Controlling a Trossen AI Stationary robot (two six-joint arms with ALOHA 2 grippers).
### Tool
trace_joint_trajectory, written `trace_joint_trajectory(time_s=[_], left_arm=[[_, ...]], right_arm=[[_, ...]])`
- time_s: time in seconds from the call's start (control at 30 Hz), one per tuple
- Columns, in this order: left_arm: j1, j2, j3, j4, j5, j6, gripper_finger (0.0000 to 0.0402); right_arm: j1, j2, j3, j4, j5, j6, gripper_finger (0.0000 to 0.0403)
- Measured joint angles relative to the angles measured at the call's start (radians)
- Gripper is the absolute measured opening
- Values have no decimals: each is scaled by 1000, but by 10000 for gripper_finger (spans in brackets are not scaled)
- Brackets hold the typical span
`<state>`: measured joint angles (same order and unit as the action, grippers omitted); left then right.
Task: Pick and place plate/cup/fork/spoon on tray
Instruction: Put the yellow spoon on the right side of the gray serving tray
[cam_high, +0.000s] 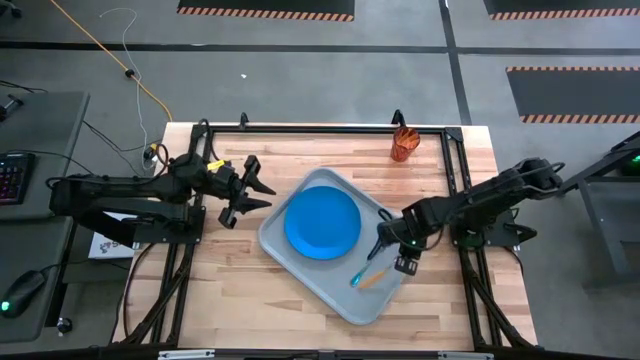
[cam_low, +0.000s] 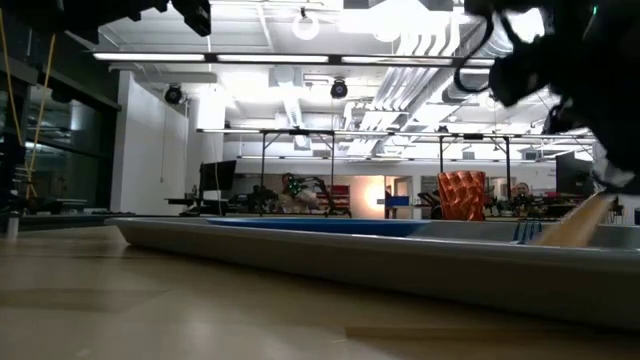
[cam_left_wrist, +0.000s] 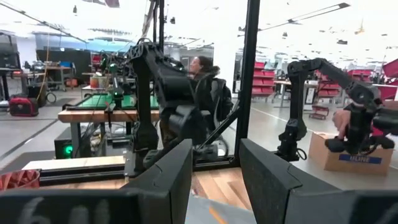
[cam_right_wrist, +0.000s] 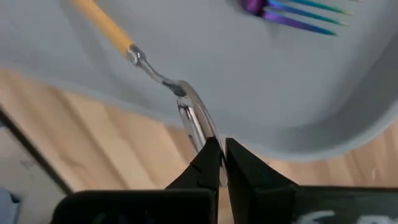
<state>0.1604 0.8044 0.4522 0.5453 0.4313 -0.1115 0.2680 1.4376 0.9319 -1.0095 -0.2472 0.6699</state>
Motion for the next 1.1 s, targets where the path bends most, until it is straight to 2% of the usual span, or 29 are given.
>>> trace_joint_trajectory(time_s=[0.37, 0.73, 0.93, 1.1], left_arm=[[0, 0, 0, 0, 0, 0, 124], [0, 0, 0, -1, 0, 0, 124], [0, 0, 0, -1, 0, 0, 124], [0, 0, 0, -2, 0, 0, 124]], right_arm=[[-67, 0, -145, 94, -2, -74, 0], [-37, 1, -148, 179, -104, -317, 1], [-37, 16, -148, 201, -102, -392, 0], [-38, 90, -148, 216, -102, -515, 0]])
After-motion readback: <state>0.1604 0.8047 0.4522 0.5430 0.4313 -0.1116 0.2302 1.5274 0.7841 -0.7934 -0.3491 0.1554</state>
